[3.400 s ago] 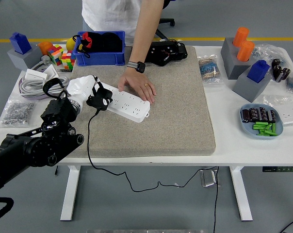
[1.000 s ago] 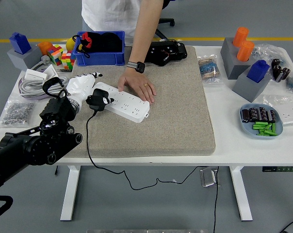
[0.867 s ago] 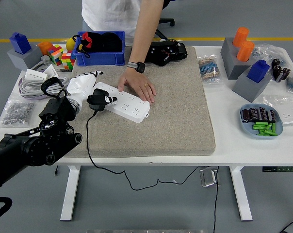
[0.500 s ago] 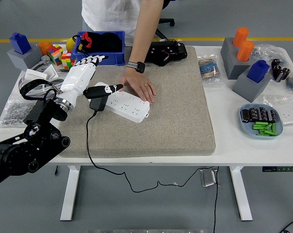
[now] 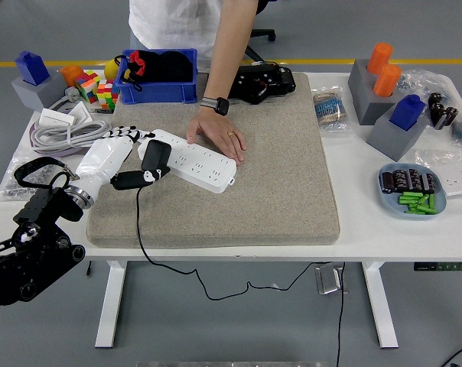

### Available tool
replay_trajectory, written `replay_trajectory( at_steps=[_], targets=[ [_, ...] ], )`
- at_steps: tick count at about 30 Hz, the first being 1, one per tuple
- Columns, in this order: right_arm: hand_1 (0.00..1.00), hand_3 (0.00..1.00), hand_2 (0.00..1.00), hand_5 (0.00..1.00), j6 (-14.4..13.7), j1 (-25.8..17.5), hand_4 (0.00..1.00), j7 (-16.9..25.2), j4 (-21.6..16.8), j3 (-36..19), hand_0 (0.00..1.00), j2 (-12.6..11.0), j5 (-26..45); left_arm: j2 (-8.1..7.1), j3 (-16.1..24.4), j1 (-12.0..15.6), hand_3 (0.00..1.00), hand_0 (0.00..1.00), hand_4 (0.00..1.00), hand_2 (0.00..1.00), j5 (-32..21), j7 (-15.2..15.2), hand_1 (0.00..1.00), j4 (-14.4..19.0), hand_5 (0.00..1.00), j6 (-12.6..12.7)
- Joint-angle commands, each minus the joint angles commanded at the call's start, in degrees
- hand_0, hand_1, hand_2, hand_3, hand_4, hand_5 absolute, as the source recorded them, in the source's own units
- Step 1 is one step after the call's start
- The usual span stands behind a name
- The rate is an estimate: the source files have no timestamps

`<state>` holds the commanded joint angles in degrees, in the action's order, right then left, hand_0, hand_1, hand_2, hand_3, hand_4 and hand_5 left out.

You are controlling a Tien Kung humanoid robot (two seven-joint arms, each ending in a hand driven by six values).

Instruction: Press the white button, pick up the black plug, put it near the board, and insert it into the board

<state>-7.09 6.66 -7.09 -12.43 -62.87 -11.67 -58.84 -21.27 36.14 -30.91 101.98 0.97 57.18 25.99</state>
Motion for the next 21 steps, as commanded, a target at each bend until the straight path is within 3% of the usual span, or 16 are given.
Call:
replay_trajectory(
  at_steps=[21],
  targets=[
    [0.765,0.775,0.793,0.585,-0.08,-0.30,0.797,0.23,0.05,-0.95,0.796,0.37,-0.26,2.13,-3.13,-1.52,0.820,0.949,0.819,0.857,1.76,2.80,0.943,-3.17,0.634,-1.69]
  ],
)
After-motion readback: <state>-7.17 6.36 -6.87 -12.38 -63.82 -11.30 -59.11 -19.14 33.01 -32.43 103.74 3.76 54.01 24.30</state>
